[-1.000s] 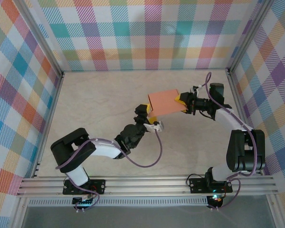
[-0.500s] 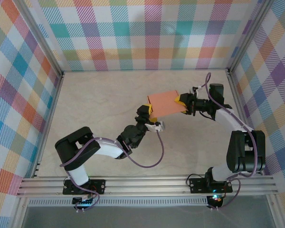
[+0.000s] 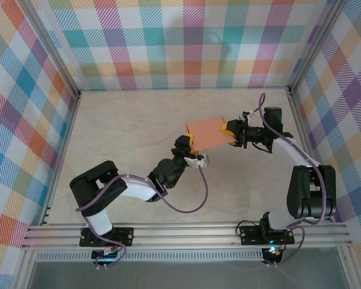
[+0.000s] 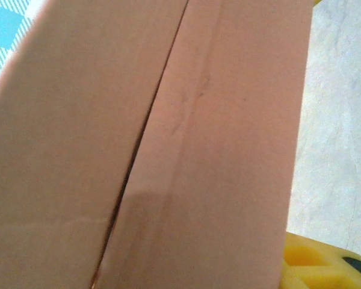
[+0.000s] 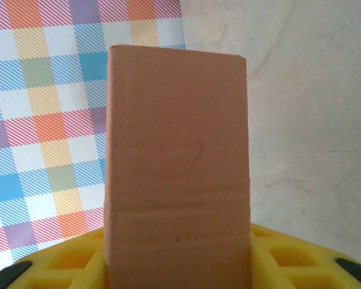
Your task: Fold the paper box
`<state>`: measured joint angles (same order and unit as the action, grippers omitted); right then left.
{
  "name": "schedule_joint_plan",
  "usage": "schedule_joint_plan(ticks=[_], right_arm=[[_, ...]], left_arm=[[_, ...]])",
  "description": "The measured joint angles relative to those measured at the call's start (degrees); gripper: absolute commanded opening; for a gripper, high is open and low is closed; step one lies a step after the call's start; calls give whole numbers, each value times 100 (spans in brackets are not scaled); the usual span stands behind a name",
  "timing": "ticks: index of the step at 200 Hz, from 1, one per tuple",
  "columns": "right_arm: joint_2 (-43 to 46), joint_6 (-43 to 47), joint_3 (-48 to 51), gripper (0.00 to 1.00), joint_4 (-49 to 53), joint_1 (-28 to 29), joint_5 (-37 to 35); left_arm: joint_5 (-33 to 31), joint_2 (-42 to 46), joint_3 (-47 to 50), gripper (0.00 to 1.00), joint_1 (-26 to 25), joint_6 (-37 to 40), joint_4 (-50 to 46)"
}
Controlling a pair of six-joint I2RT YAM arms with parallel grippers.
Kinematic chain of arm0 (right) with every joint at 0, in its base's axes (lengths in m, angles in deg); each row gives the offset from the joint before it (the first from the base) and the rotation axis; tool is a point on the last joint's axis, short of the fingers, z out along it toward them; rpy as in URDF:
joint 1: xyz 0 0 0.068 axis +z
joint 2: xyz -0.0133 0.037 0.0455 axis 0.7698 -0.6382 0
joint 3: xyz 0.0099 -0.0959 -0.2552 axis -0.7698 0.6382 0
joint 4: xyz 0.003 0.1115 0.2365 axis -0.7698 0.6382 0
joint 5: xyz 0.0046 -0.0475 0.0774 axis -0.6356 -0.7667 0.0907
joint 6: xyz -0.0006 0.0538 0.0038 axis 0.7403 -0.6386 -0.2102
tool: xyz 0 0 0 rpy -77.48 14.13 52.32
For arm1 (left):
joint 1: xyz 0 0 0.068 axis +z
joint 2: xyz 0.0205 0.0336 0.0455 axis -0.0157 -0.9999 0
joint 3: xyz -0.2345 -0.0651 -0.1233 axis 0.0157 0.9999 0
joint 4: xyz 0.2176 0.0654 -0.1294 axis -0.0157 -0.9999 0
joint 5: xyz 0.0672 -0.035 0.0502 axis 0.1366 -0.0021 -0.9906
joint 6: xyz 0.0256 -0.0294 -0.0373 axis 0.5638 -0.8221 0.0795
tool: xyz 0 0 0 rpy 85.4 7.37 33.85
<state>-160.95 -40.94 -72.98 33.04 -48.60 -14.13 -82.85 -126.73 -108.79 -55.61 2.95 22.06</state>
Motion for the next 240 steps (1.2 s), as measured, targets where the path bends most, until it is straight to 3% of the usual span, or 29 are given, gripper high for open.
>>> schedule_joint_plan(ticks=[56, 117, 160, 240], right_arm=[[0, -2, 0, 46, 81, 0, -70], [-4, 195, -223, 67, 479, 11, -212], [210, 765, -516, 80, 1106, -13, -1005], [1738, 2787, -820, 81, 2203, -98, -3106]], left_arm=[[0, 0, -13, 40, -11, -55, -282], [-15, 57, -122, 39, -11, -614, -824], [201, 640, -142, 38, 133, -1749, -2052], [1370, 1412, -57, 37, 828, -4162, -3853]])
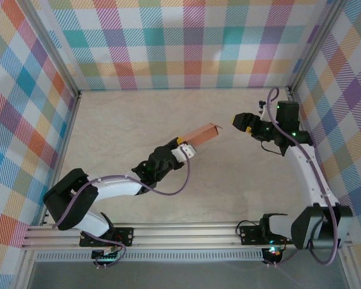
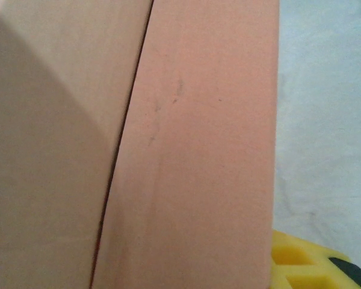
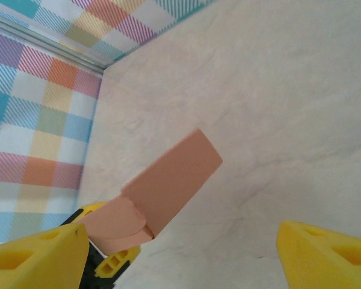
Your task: Fold the paper box
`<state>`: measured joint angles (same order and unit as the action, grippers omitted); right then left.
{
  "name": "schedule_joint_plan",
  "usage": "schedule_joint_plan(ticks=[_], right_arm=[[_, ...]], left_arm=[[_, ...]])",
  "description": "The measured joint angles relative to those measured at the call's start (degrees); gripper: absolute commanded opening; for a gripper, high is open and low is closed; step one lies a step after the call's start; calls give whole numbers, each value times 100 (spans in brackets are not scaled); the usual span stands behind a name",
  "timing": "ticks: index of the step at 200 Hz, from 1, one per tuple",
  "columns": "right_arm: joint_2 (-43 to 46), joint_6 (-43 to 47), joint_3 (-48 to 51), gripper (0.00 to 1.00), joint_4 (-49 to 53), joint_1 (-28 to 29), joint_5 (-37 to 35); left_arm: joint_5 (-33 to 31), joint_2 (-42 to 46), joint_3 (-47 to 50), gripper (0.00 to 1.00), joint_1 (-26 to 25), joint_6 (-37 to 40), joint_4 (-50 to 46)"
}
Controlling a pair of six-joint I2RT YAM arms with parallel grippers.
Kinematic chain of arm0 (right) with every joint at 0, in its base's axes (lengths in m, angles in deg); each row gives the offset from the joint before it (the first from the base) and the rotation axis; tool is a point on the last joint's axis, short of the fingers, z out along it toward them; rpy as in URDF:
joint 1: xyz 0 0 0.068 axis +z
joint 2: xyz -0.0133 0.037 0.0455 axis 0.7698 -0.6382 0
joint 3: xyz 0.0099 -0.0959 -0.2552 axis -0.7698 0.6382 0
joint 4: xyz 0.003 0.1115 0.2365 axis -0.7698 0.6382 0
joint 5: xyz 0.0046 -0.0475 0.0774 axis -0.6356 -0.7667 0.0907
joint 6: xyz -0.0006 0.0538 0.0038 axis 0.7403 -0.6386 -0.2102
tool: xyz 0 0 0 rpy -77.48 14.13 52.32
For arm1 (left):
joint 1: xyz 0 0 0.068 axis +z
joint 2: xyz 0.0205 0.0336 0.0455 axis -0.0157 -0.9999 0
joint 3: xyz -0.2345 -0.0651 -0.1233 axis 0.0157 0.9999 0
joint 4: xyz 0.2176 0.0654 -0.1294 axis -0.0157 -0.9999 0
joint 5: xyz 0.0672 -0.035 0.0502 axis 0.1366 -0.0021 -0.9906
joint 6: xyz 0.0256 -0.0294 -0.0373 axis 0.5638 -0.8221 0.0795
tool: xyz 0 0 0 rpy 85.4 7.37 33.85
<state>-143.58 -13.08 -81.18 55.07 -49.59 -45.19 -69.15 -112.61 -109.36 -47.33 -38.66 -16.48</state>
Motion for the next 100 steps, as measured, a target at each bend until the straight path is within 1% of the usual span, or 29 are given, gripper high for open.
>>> schedule_joint_plan(ticks=[29, 47, 65, 83, 96, 100], right_arm=[[693, 693, 260, 81, 17, 24, -330], [984, 1130, 472, 81, 26, 186, -553], [1106, 1661, 656, 80, 109, 590, -868], [1134, 2267, 756, 77, 236, 1185, -1287], [1110, 2618, 756, 73, 345, 1543, -1521], [1095, 2691, 750, 70, 385, 1646, -1598]], left_arm=[[431, 103, 74, 37, 120, -601, -533], [693, 219, 267, 37, 164, -944, -717], [968, 319, 428, 37, 225, -1217, -938], [1259, 348, 529, 37, 304, -1414, -1134], [1473, 348, 588, 37, 345, -1506, -1255], [1532, 348, 603, 37, 358, -1532, -1294]])
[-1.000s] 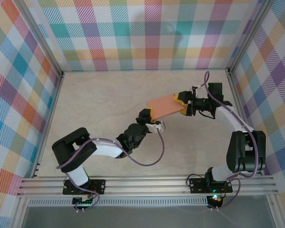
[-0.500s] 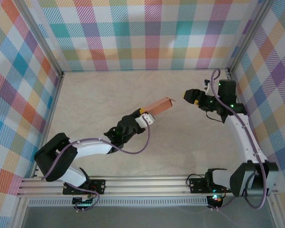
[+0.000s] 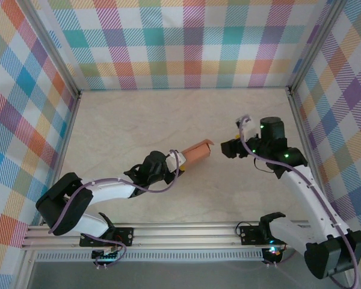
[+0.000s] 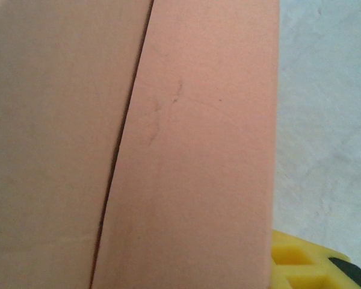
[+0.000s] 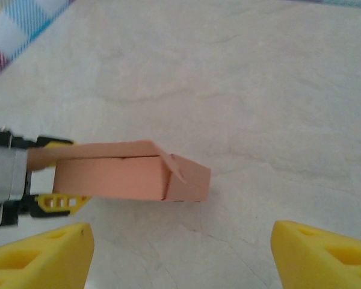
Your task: Fold the paper box
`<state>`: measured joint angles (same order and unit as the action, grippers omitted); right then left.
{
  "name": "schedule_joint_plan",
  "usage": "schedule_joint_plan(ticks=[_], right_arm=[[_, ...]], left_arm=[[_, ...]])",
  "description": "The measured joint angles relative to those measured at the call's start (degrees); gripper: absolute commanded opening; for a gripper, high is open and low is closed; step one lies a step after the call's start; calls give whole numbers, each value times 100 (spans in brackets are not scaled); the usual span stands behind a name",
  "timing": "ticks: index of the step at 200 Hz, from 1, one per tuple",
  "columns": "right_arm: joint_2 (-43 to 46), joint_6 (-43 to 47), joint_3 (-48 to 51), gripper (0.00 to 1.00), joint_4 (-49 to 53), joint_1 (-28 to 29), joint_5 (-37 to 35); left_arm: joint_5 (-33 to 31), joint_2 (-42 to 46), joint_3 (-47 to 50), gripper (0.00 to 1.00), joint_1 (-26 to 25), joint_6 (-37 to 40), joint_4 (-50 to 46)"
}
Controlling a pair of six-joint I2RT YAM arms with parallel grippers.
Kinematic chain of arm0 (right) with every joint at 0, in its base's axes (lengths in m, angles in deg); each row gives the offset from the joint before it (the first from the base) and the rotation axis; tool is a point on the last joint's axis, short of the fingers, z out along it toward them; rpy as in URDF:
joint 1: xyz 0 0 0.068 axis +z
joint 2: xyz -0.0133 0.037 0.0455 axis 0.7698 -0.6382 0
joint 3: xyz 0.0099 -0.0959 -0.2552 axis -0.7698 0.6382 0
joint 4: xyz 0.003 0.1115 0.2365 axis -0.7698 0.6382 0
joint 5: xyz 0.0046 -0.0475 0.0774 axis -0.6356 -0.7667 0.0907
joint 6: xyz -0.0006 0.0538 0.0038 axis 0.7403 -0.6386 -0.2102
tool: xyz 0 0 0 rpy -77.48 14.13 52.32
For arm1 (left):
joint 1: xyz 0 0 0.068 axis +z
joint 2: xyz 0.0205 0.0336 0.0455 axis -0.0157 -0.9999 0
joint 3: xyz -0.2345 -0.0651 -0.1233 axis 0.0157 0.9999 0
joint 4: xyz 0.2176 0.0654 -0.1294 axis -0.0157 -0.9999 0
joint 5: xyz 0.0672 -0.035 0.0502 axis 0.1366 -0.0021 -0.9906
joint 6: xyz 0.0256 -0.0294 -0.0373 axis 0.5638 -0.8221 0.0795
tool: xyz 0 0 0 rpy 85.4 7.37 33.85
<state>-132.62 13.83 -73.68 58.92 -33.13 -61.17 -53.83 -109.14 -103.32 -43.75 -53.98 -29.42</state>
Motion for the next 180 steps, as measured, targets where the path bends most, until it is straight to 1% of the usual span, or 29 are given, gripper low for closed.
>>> schedule_joint_plan(ticks=[9, 21, 37, 45, 77, 143, 148, 169, 173, 180], right_arm=[[-85, 210, -33, 65, 87, 170, -138], [-299, 385, -120, 61, 201, 382, -339], [-704, 623, -291, 52, 330, 645, -605], [-887, 682, -372, 50, 380, 743, -706], [-1517, 872, -719, 47, 581, 953, -868], [-2319, 1067, -1351, 40, 831, 966, -787], [-2371, 1078, -1379, 38, 848, 966, -776], [-2603, 1102, -1486, 36, 938, 979, -695], [-2627, 1104, -1502, 32, 955, 984, -693], [-2671, 1106, -1519, 30, 979, 988, -673]], left_arm=[[125, 0, 15, 37, 17, -31, -101], [260, 2, 33, 37, 24, -39, -221], [387, 7, 42, 37, 46, -35, -249], [444, 7, 42, 37, 66, -35, -254], [647, 17, 26, 37, 146, -35, -337], [800, 81, -28, 38, 146, -37, -573], [800, 79, -50, 38, 146, -37, -616], [802, 79, -109, 38, 146, -39, -741], [802, 79, -122, 38, 146, -42, -769], [802, 79, -146, 38, 146, -44, -813]])
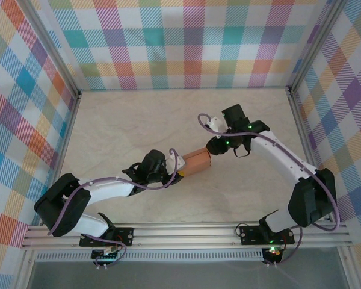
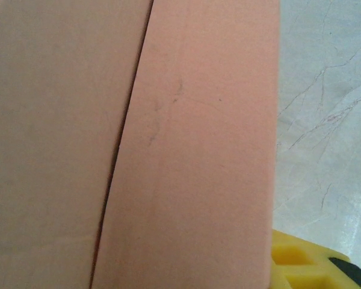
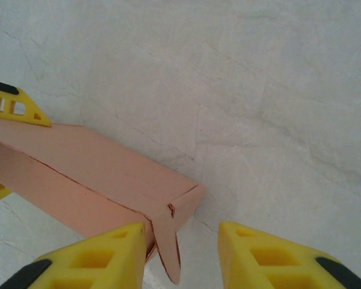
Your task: Fold the paper box
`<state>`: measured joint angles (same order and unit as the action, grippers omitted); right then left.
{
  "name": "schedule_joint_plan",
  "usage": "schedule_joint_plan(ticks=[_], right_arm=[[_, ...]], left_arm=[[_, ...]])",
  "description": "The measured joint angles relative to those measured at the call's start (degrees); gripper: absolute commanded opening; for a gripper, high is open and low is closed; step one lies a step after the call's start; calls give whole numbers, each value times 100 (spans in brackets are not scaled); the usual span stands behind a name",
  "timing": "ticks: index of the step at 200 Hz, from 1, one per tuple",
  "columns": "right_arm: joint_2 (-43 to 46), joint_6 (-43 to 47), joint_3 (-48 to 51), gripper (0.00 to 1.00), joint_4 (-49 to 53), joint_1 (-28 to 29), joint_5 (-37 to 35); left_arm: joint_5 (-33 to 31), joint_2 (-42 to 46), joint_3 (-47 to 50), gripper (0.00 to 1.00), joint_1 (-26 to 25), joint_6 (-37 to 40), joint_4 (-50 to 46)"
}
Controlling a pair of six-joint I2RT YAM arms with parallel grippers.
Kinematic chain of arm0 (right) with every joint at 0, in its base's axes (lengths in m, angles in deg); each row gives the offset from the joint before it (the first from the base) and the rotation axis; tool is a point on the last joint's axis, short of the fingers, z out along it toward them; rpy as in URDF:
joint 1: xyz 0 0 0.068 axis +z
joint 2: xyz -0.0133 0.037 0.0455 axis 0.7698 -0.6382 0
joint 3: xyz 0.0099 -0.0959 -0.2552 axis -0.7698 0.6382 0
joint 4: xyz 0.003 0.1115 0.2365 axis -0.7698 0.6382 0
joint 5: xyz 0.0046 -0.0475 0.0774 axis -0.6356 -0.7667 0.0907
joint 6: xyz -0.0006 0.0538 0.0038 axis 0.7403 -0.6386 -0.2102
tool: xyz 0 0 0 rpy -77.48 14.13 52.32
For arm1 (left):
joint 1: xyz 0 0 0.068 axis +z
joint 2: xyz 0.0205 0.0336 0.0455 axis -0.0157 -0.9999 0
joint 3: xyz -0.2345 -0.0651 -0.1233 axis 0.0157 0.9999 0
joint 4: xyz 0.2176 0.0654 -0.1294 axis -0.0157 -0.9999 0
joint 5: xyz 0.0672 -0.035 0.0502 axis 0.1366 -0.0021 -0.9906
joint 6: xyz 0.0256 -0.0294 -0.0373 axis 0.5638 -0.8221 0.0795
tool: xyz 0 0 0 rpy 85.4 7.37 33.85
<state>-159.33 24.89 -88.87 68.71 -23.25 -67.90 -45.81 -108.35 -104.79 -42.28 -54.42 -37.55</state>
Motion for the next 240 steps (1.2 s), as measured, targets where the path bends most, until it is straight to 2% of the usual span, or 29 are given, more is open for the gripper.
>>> schedule_joint_plan(ticks=[23, 35, 51, 100, 156, 240], right_arm=[[-79, 17, -17, 29, 39, 7, 44], [-120, 17, -20, 24, 57, 20, 66], [-188, 17, -20, 22, 90, 37, 66], [-254, -26, -20, 0, 151, 63, 20], [-295, -317, -31, 0, 153, 85, -157], [-345, -1834, -37, 0, 2, 389, -850]], left_arm=[[2, -2, -81, 38, 0, -15, -162], [17, -24, -142, 38, 0, -15, -258], [31, -61, -221, 38, 0, -17, -356], [48, -153, -424, 38, 0, -61, -640], [81, -293, -667, 38, 0, -144, -914], [59, -431, -1008, 38, -2, -264, -1425]])
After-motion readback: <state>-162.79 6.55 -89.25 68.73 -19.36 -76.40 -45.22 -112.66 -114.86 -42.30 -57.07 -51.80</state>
